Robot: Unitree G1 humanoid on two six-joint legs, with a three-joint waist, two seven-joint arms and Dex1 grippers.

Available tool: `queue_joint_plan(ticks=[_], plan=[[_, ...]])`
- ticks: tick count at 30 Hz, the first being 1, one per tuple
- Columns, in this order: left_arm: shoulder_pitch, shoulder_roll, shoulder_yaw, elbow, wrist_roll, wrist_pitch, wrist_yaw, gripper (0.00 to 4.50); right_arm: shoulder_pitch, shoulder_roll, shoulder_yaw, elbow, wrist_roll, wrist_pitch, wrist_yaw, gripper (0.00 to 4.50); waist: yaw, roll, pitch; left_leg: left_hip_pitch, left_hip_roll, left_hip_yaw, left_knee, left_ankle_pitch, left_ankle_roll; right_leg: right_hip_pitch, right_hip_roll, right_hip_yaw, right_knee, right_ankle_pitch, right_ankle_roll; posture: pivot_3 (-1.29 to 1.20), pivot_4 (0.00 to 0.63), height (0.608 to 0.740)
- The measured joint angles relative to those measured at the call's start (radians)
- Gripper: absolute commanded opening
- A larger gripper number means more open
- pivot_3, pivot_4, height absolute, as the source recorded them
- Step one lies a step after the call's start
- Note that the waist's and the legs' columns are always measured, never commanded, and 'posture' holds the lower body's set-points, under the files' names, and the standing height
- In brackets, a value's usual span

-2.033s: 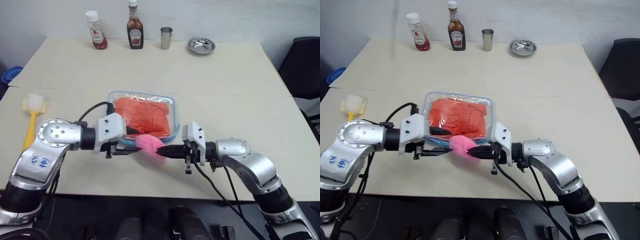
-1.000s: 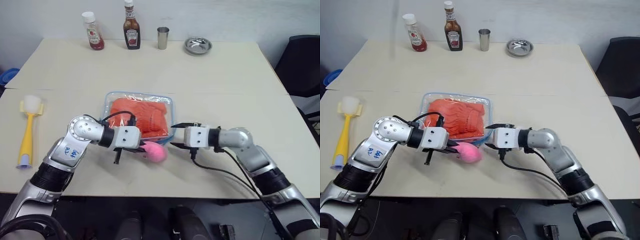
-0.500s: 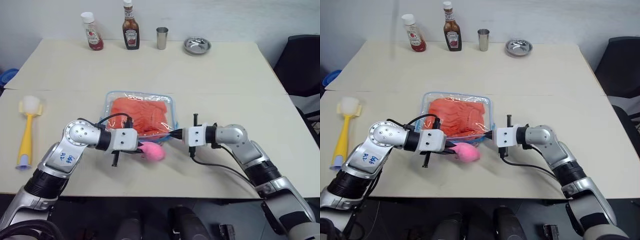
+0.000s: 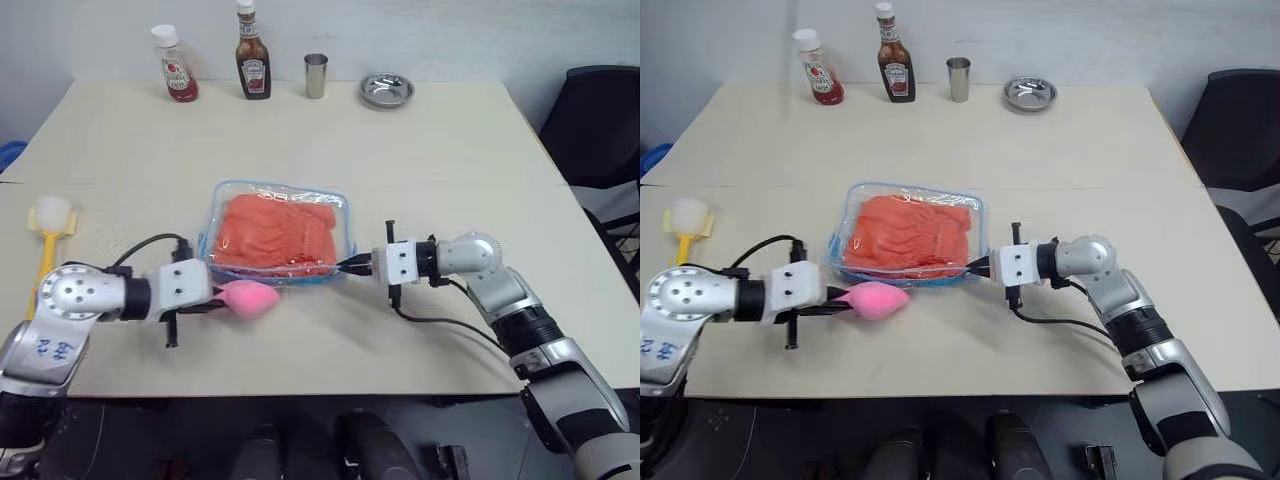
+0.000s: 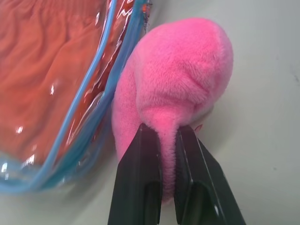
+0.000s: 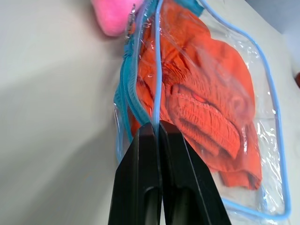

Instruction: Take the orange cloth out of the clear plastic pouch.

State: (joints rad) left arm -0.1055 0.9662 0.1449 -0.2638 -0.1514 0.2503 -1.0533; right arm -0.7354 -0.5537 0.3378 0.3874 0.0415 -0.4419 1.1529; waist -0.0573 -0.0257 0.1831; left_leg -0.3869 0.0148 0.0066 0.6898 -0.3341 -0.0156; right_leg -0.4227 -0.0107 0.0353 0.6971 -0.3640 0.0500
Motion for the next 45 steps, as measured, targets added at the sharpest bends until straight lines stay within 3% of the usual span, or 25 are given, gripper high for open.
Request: queue_joint_plan(ticks=[8, 11, 15, 18, 25, 26, 34, 38, 40, 45], plan=[[0.146, 0.068, 0.302, 0.151, -0.044, 0.027, 0.006, 0.0, 0.02, -0.088, -0.032, -0.005, 0.023, -0.08, 0.075, 0.03, 0.002, 0.0, 0.0, 0.0, 0.0, 0.0, -0.001, -0.002, 0.004, 0.0, -0.001, -0.001, -0.001, 0.0, 0.0, 0.0, 0.15, 0.74], [0.144, 0.081, 0.329, 0.239, -0.045, -0.007, 0.006, 0.0, 0.055, -0.099, -0.035, -0.039, 0.05, -0.079, 0.095, 0.03, 0.002, 0.001, 0.0, 0.0, 0.0, 0.0, -0.001, -0.002, 0.004, 0.0, -0.001, -0.001, -0.002, 0.0, 0.0, 0.0, 0.15, 0.74], [0.105, 0.057, 0.291, 0.224, -0.076, 0.034, 0.017, 0.0, 0.078, -0.101, -0.038, -0.065, 0.086, -0.046, 0.121, 0.03, 0.007, 0.001, 0.0, 0.0, 0.0, 0.0, -0.001, -0.002, 0.004, 0.0, -0.001, -0.001, -0.001, 0.0, 0.0, 0.0, 0.15, 0.74], [0.09, 0.044, 0.248, 0.185, -0.095, 0.078, 0.021, 0.93, 0.092, -0.101, -0.041, -0.103, 0.127, 0.012, 0.145, 0.66, 0.006, 0.001, 0.0, 0.0, 0.0, 0.0, -0.001, -0.002, 0.004, 0.0, -0.001, -0.001, -0.001, 0.0, 0.0, 0.0, 0.15, 0.74], [0.13, 0.046, 0.269, 0.141, -0.183, 0.214, -0.013, 3.2, 0.166, -0.136, -0.088, -0.212, 0.141, 0.13, 0.12, 3.1, 0.006, 0.001, 0.0, 0.0, 0.0, 0.0, -0.002, -0.002, 0.004, 0.0, -0.001, -0.001, -0.001, 0.0, 0.0, 0.0, 0.15, 0.74], [0.148, 0.055, 0.287, 0.133, -0.21, 0.251, -0.031, 3.21, 0.186, -0.15, -0.102, -0.238, 0.145, 0.153, 0.119, 3.44, 0.006, 0.001, 0.0, 0.0, 0.0, 0.0, -0.002, -0.002, 0.004, 0.0, -0.001, -0.001, -0.001, 0.0, 0.0, 0.0, 0.15, 0.74], [0.188, 0.197, 0.482, 0.042, -0.377, 0.443, -0.194, 3.21, 0.349, -0.255, -0.244, -0.539, 0.317, 0.478, 0.075, 3.44, 0.01, 0.001, 0.001, 0.0, -0.001, -0.001, -0.003, -0.003, 0.004, 0.0, -0.001, -0.001, -0.003, 0.0, 0.0, 0.0, 0.15, 0.74], [-0.016, 0.234, 0.337, -0.058, -0.381, 0.384, -0.164, 3.21, 0.383, -0.276, -0.286, -0.667, 0.385, 0.608, 0.05, 3.44, 0.027, 0.001, 0.0, 0.001, -0.001, -0.001, -0.003, -0.003, 0.004, 0.003, -0.002, -0.001, -0.005, 0.0, 0.0, 0.0, 0.15, 0.74], [-0.122, 0.221, 0.157, -0.091, -0.294, 0.284, -0.132, 3.21, 0.4, -0.278, -0.297, -0.717, 0.41, 0.661, 0.037, 3.44, 0.032, 0.002, 0.0, 0.002, -0.002, -0.001, -0.003, -0.002, 0.004, 0.004, -0.002, 0.0, -0.006, 0.0, 0.0, 0.0, 0.15, 0.74], [-0.311, 0.05, -0.199, 0.056, -0.017, -0.027, -0.077, 3.21, 0.439, -0.282, -0.306, -0.796, 0.427, 0.73, 0.008, 3.44, 0.029, 0.002, 0.001, 0.001, -0.002, -0.001, -0.003, -0.002, 0.004, 0.003, 0.0, 0.0, -0.006, 0.0, 0.0, 0.0, 0.15, 0.74]])
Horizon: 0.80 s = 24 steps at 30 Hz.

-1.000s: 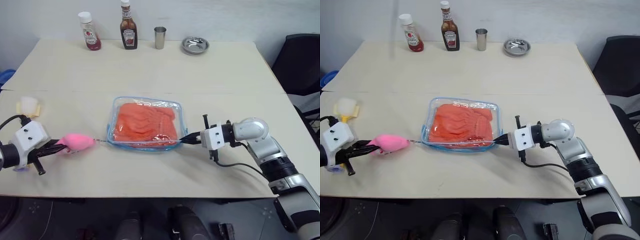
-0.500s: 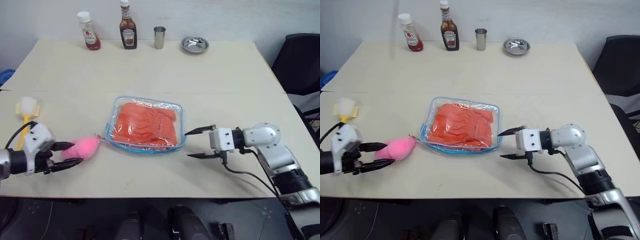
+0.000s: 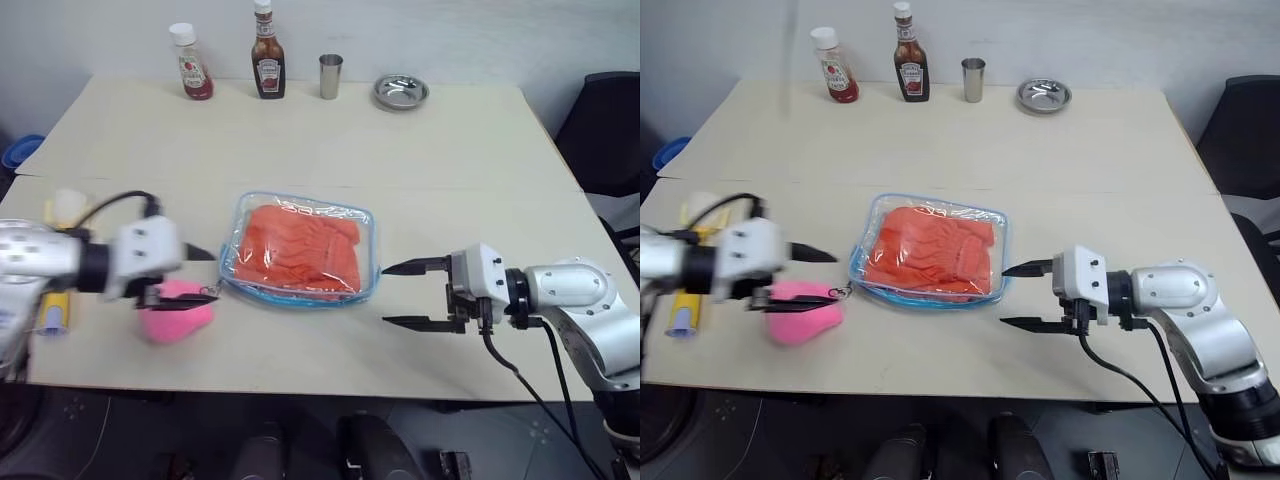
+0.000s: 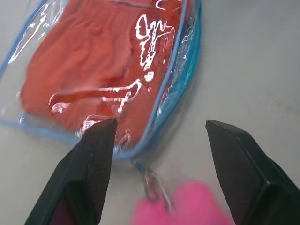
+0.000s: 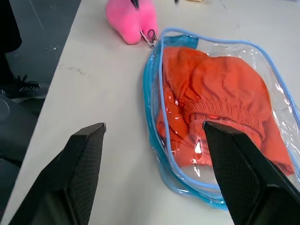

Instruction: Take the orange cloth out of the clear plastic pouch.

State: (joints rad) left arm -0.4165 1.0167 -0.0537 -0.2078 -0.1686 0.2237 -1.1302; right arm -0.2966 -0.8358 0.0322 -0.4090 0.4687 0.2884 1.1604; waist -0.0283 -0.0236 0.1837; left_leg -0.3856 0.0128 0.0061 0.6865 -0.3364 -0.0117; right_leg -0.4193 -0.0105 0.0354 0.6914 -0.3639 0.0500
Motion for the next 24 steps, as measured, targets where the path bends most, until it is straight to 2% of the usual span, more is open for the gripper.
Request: queue_joint_plan(ticks=[3, 7, 10, 18, 24], plan=[[-0.07, -0.042, -0.09, 0.091, 0.091, -0.116, 0.001, 3.21, 0.016, 0.0, -0.003, -0.022, 0.002, 0.022, -0.021, 3.44, -0.006, 0.0, 0.0, 0.0, 0.001, 0.001, 0.0, 0.0, 0.0, -0.001, 0.001, 0.001, 0.002, 0.0, 0.0, 0.0, 0.15, 0.74], [-0.141, -0.077, -0.132, 0.196, 0.153, -0.236, -0.007, 3.21, 0.038, 0.0, -0.015, -0.05, 0.007, 0.048, -0.058, 3.44, 0.001, 0.0, 0.0, 0.0, 0.001, 0.001, 0.0, 0.001, -0.001, -0.001, 0.0, 0.001, 0.001, 0.0, 0.0, 0.0, 0.15, 0.74], [-0.182, -0.11, -0.157, 0.277, 0.193, -0.309, -0.007, 2.63, 0.045, 0.001, -0.022, -0.066, 0.007, 0.061, -0.083, 3.48, 0.003, 0.0, 0.0, -0.001, 0.001, 0.001, 0.001, 0.001, -0.001, -0.001, 0.0, 0.0, 0.001, 0.0, 0.0, 0.0, 0.15, 0.74], [-0.214, -0.153, -0.164, 0.337, 0.202, -0.34, -0.065, 0.14, 0.061, 0.002, -0.031, -0.072, 0.007, 0.063, -0.115, 3.48, 0.002, 0.0, 0.0, -0.001, 0.001, 0.0, 0.002, 0.001, -0.002, -0.001, 0.0, 0.0, 0.002, 0.0, 0.0, 0.0, 0.15, 0.74], [-0.209, -0.17, -0.16, 0.335, 0.194, -0.307, -0.071, 0.06, 0.061, 0.002, -0.033, -0.072, 0.006, 0.063, -0.123, 3.48, 0.003, 0.0, 0.0, -0.001, 0.001, 0.0, 0.002, 0.001, -0.003, -0.001, 0.0, 0.0, 0.002, 0.0, 0.0, 0.0, 0.15, 0.74]])
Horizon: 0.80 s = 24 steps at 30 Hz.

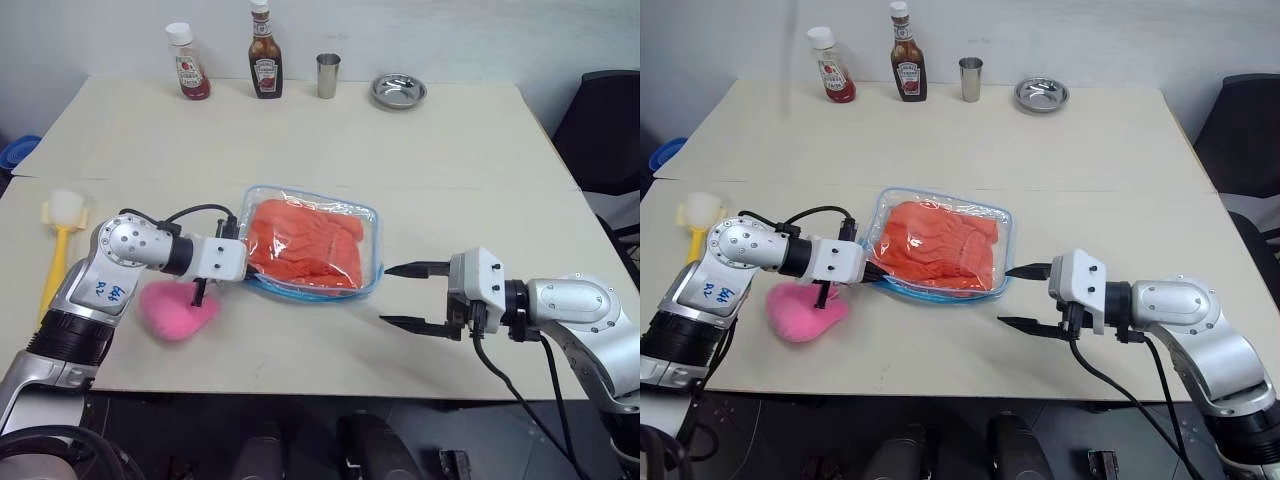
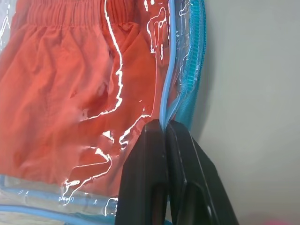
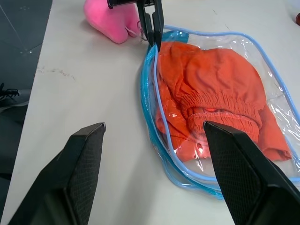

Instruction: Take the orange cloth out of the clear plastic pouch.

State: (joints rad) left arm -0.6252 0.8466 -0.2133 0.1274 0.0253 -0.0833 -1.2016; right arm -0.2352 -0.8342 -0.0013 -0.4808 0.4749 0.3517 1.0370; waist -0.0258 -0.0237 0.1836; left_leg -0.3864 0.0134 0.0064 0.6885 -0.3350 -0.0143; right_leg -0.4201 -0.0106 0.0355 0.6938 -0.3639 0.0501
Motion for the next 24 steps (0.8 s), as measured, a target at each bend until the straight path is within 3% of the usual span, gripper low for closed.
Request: queue_joint_plan(ticks=[4, 8, 11, 17, 24], plan=[[0.052, -0.056, 0.02, -0.044, -0.02, 0.059, 0.049, 0.06, 0.0, 0.007, 0.002, -0.001, -0.002, 0.0, -0.005, 3.48, 0.0, 0.0, 0.0, 0.0, 0.0, 0.0, 0.0, 0.0, 0.0, 0.0, 0.0, 0.0, 0.001, 0.0, 0.0, 0.0, 0.15, 0.74], [0.093, -0.184, 0.067, -0.133, -0.102, 0.256, 0.154, 0.06, -0.013, 0.032, 0.051, -0.002, -0.038, -0.001, -0.025, 3.48, 0.003, 0.0, 0.0, -0.002, 0.0, -0.001, 0.003, 0.0, 0.001, 0.0, 0.0, -0.001, 0.002, 0.0, 0.0, 0.0, 0.15, 0.74], [0.094, -0.241, 0.096, -0.217, -0.148, 0.398, 0.231, 0.0, -0.025, 0.067, 0.106, 0.002, -0.079, -0.005, -0.038, 2.94, 0.002, -0.001, 0.0, -0.002, 0.0, -0.001, 0.005, -0.001, 0.001, 0.0, 0.0, -0.001, 0.002, 0.0, 0.0, 0.0, 0.15, 0.74], [0.133, -0.28, 0.121, -0.315, -0.183, 0.548, 0.321, 0.0, -0.107, 0.179, 0.217, 0.112, -0.239, -0.07, -0.12, 1.12, -0.007, -0.001, 0.0, 0.0, 0.0, -0.001, 0.004, 0.0, 0.0, 0.0, 0.001, 0.0, 0.003, 0.0, 0.0, 0.0, 0.15, 0.74], [0.15, -0.255, 0.114, -0.32, -0.181, 0.548, 0.323, 0.0, -0.266, 0.299, 0.352, 0.342, -0.49, -0.225, -0.226, 1.12, -0.002, -0.001, 0.0, -0.001, 0.0, -0.001, 0.005, 0.0, -0.001, 0.0, 0.0, 0.0, 0.002, 0.0, 0.0, 0.0, 0.15, 0.74]])
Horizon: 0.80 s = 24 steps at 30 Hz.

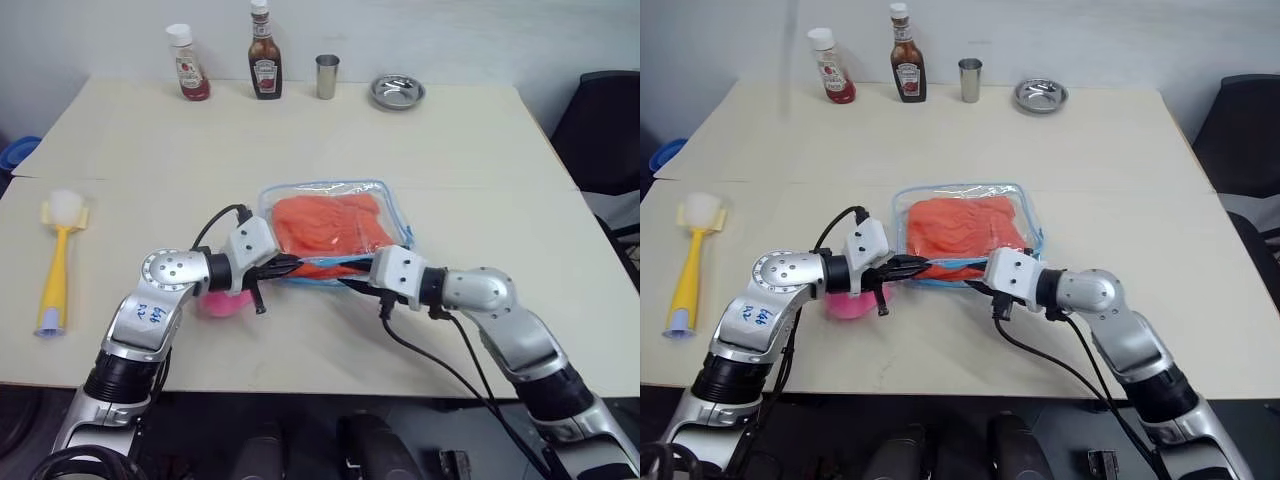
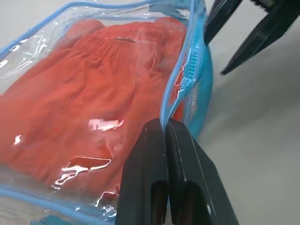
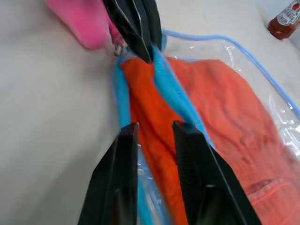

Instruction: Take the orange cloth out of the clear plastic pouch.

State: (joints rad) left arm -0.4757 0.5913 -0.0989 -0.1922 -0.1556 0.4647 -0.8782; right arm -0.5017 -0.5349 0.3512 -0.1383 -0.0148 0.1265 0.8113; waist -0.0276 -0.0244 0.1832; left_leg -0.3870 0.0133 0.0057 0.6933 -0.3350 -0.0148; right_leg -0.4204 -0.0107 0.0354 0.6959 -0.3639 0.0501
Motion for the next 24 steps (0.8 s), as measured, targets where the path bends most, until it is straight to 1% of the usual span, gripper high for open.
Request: queue_joint_plan(ticks=[2, 3, 4, 5, 9, 10, 14, 17, 21, 24], plan=[[-0.007, 0.002, 0.0, 0.001, 0.002, -0.006, 0.001, 0.0, -0.024, 0.014, 0.026, 0.045, -0.031, -0.031, 0.0, 1.12, 0.001, 0.0, 0.0, 0.0, 0.0, 0.0, 0.0, 0.0, 0.0, 0.0, 0.0, 0.0, 0.0, 0.0, 0.0, 0.0, 0.15, 0.74], [-0.01, 0.002, -0.001, 0.001, 0.002, -0.009, 0.002, 0.0, -0.033, 0.015, 0.038, 0.069, -0.05, -0.047, 0.0, 1.49, 0.001, 0.0, 0.0, 0.0, 0.0, 0.0, 0.0, 0.0, 0.0, 0.0, -0.001, 0.0, 0.0, 0.0, 0.0, 0.0, 0.15, 0.74], [-0.011, 0.002, -0.001, 0.001, 0.003, -0.012, 0.002, 0.0, -0.037, 0.015, 0.041, 0.089, -0.071, -0.065, -0.002, 1.67, 0.001, 0.0, 0.0, 0.0, 0.0, 0.0, 0.0, 0.0, 0.0, 0.0, -0.001, 0.0, 0.0, 0.0, 0.0, 0.0, 0.15, 0.74], [-0.011, 0.003, -0.001, 0.002, 0.003, -0.014, 0.003, 0.0, -0.039, 0.015, 0.041, 0.108, -0.089, -0.08, -0.009, 1.98, 0.001, 0.0, 0.0, 0.0, 0.0, 0.0, 0.0, 0.0, 0.0, 0.0, -0.001, 0.0, 0.0, 0.0, 0.0, 0.0, 0.15, 0.74], [-0.011, 0.005, -0.001, 0.002, 0.003, -0.02, 0.004, 0.0, -0.039, 0.041, 0.042, 0.149, -0.145, -0.103, -0.047, 3.34, -0.004, 0.0, 0.0, 0.0, 0.0, 0.0, 0.0, 0.0, 0.0, 0.0, 0.0, 0.0, 0.001, 0.0, 0.0, 0.0, 0.15, 0.74], [-0.011, 0.005, -0.001, 0.002, 0.003, -0.02, 0.004, 0.0, -0.039, 0.047, 0.042, 0.156, -0.157, -0.104, -0.055, 3.61, -0.005, 0.0, 0.0, 0.0, 0.0, 0.0, 0.0, 0.0, 0.0, 0.0, 0.0, 0.0, 0.001, 0.0, 0.0, 0.0, 0.15, 0.74], [-0.011, 0.005, -0.001, -0.005, 0.002, -0.02, 0.005, 0.0, -0.055, 0.057, 0.043, 0.179, -0.192, -0.112, -0.063, 3.61, -0.003, 0.0, 0.0, 0.0, 0.0, 0.0, 0.0, 0.0, 0.0, 0.0, 0.0, 0.0, 0.001, 0.0, 0.0, 0.0, 0.15, 0.74], [-0.01, 0.005, -0.002, -0.012, 0.003, -0.02, 0.009, 0.0, -0.066, 0.094, 0.041, 0.195, -0.199, -0.084, -0.073, 3.61, -0.004, 0.0, 0.0, 0.0, 0.0, 0.0, 0.0, 0.0, 0.0, 0.0, 0.0, 0.0, 0.002, 0.0, 0.0, 0.0, 0.15, 0.74], [-0.01, 0.005, -0.008, -0.016, 0.003, -0.023, 0.015, 0.0, -0.071, 0.156, 0.014, 0.206, -0.154, 0.005, -0.067, 3.61, -0.004, 0.0, 0.0, 0.0, 0.0, 0.0, 0.0, 0.0, 0.0, 0.0, 0.0, 0.0, 0.002, 0.0, 0.0, 0.0, 0.15, 0.74], [-0.01, 0.005, -0.019, -0.017, 0.005, -0.03, 0.018, 0.0, -0.075, 0.153, 0.013, 0.205, -0.158, 0.017, -0.059, 3.61, -0.003, 0.0, 0.0, 0.0, 0.0, 0.0, 0.0, 0.0, 0.0, 0.0, 0.0, 0.0, 0.002, 0.0, 0.0, 0.0, 0.15, 0.74]])
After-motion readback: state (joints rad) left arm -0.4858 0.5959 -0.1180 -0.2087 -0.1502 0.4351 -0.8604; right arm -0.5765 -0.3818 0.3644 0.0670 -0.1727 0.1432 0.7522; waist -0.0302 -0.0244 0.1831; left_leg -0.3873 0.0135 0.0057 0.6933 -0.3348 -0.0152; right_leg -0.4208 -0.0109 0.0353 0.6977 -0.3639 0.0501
